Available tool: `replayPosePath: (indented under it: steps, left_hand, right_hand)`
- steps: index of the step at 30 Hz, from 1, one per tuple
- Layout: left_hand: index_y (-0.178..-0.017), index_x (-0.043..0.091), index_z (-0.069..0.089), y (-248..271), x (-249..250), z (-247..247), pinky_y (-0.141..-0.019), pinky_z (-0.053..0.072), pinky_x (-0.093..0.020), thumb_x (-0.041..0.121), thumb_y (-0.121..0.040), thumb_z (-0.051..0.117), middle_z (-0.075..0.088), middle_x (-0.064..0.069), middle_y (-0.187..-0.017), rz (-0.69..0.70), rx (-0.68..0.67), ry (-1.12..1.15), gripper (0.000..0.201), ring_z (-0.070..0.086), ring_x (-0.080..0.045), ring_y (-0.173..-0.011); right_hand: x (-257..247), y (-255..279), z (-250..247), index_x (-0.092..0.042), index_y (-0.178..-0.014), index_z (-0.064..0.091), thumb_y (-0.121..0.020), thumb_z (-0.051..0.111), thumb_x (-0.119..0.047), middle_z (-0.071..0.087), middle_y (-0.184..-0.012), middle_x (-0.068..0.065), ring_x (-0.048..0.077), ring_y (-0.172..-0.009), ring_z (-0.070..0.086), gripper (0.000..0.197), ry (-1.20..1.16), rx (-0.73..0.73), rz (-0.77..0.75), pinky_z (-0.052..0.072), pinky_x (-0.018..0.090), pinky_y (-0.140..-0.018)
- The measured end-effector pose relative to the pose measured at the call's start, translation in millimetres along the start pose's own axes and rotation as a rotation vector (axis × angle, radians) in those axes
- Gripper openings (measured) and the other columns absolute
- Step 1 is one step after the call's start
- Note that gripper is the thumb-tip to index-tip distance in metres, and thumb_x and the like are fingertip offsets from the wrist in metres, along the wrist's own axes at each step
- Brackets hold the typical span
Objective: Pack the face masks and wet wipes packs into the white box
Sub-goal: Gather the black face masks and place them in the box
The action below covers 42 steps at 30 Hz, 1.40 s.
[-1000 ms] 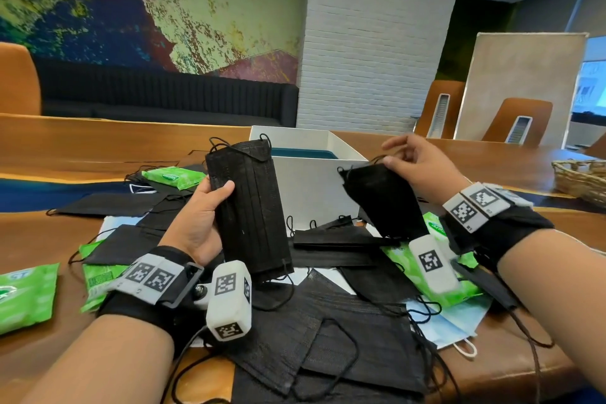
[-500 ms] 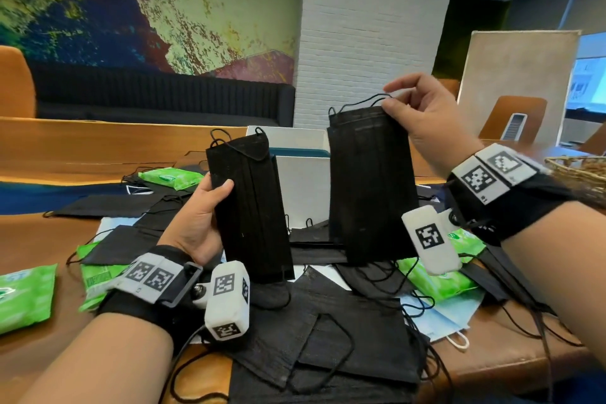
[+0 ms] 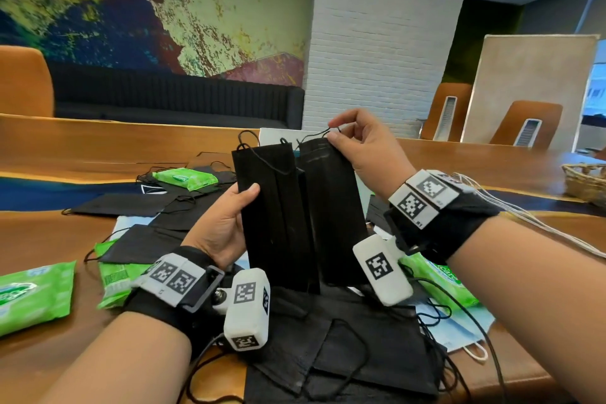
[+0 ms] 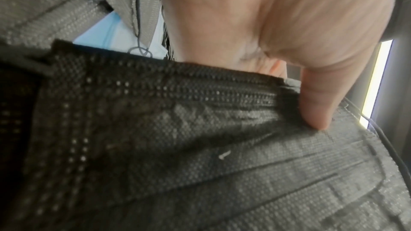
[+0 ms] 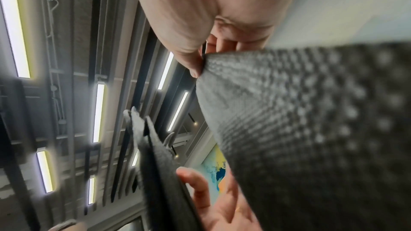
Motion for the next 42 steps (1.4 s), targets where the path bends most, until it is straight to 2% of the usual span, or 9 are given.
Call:
replayPosePath:
  steps: [10, 13, 18, 23, 26, 32, 36, 39, 42]
  left_hand:
    - [-0.106, 0.015, 0.064, -4.0, -2.2, 2.1, -0.079, 0.058, -0.037, 0.017, -0.083, 0.053, 0.073, -0.003, -0.097, -0.003, -0.003, -0.01, 0.026, 0.069, -0.018, -0.092]
    - [-0.105, 0.019, 0.065, -7.6, 5.9, -9.3, -0.089, 0.053, -0.044, 0.013, -0.091, 0.05, 0.072, -0.003, -0.1, 0.057, 0.075, -0.036, 0.021, 0.067, -0.021, -0.098]
    - [-0.099, 0.021, 0.063, -11.0, 20.6, -23.5, -0.09, 0.052, -0.049, 0.009, -0.094, 0.05, 0.071, -0.003, -0.101, 0.16, 0.164, -0.015, 0.019, 0.067, -0.022, -0.099]
    - [-0.096, 0.024, 0.06, -9.8, 20.0, -17.5, -0.07, 0.056, -0.03, 0.004, -0.094, 0.05, 0.07, 0.002, -0.096, 0.207, 0.16, -0.096, 0.022, 0.067, -0.015, -0.092]
    - [-0.111, 0.032, 0.055, -9.4, 12.6, -9.9, -0.073, 0.058, -0.03, 0.002, -0.093, 0.051, 0.069, 0.002, -0.1, 0.19, 0.14, -0.153, 0.035, 0.066, -0.015, -0.095]
    - [-0.147, 0.044, 0.015, -13.1, 3.3, -19.8, -0.071, 0.057, -0.035, -0.002, -0.089, 0.056, 0.069, -0.005, -0.104, 0.111, 0.142, -0.108, 0.085, 0.069, -0.018, -0.096]
    - [-0.136, 0.019, 0.042, -13.4, 7.5, -11.2, -0.073, 0.057, -0.031, -0.006, -0.087, 0.055, 0.071, -0.002, -0.1, 0.123, 0.088, -0.212, 0.056, 0.067, -0.017, -0.097]
    - [-0.116, 0.021, 0.055, -12.9, 16.4, -9.3, -0.076, 0.056, -0.028, -0.005, -0.086, 0.055, 0.071, 0.003, -0.095, 0.177, 0.086, -0.224, 0.04, 0.067, -0.013, -0.094]
    - [-0.109, 0.021, 0.059, -13.6, 16.0, -12.3, -0.07, 0.056, -0.028, 0.002, -0.079, 0.064, 0.07, 0.0, -0.097, 0.175, 0.09, -0.201, 0.035, 0.068, -0.015, -0.091]
  right_hand:
    - [1.3, 7.1, 36.6, -0.024, -0.083, 0.059, -0.09, 0.061, -0.009, 0.054, -0.069, -0.003, 0.01, -0.065, 0.056, 0.016, -0.264, -0.026, 0.005, 0.046, 0.024, -0.063]
    - [9.3, 12.6, 39.4, -0.023, -0.092, 0.055, -0.093, 0.057, -0.016, 0.059, -0.072, -0.004, 0.007, -0.064, 0.06, 0.007, -0.31, -0.052, 0.077, 0.05, 0.024, -0.061]
    - [41.2, 32.3, 62.4, -0.021, -0.122, 0.044, -0.093, 0.054, -0.032, 0.059, -0.094, -0.002, 0.006, -0.081, 0.06, 0.032, -0.206, -0.277, 0.27, 0.055, 0.032, -0.08]
    - [69.7, 49.3, 84.7, -0.025, -0.128, 0.04, -0.088, 0.057, -0.046, 0.059, -0.119, 0.002, 0.016, -0.107, 0.061, 0.048, -0.136, -0.398, 0.386, 0.048, 0.039, -0.099]
    - [83.0, 55.2, 93.7, -0.027, -0.138, 0.032, -0.076, 0.059, -0.053, 0.055, -0.129, 0.002, 0.019, -0.115, 0.057, 0.073, -0.082, -0.402, 0.424, 0.045, 0.041, -0.103]
    - [92.3, 55.9, 90.1, -0.02, -0.131, 0.034, -0.096, 0.049, -0.029, 0.056, -0.121, 0.006, 0.019, -0.104, 0.058, 0.04, -0.069, -0.321, 0.444, 0.051, 0.035, -0.089]
    - [90.3, 49.2, 85.8, -0.024, -0.125, 0.044, -0.086, 0.051, -0.03, 0.06, -0.122, 0.008, 0.024, -0.112, 0.059, 0.04, -0.296, -0.209, 0.442, 0.046, 0.048, -0.099]
    - [77.9, 45.2, 84.1, -0.013, -0.129, 0.042, -0.099, 0.042, -0.013, 0.057, -0.125, 0.01, 0.02, -0.113, 0.057, 0.029, -0.513, -0.17, 0.418, 0.045, 0.04, -0.101]
    - [78.7, 44.6, 85.0, -0.01, -0.127, 0.04, -0.098, 0.045, -0.025, 0.056, -0.123, 0.014, 0.019, -0.109, 0.058, 0.033, -0.447, -0.188, 0.41, 0.046, 0.038, -0.1]
Point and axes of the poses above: each hand's wrist, its own y-axis away from the middle knuckle, its own z-axis out of the palm, x = y × z, the point moved 10 cm from there along -y, towards the middle knuckle
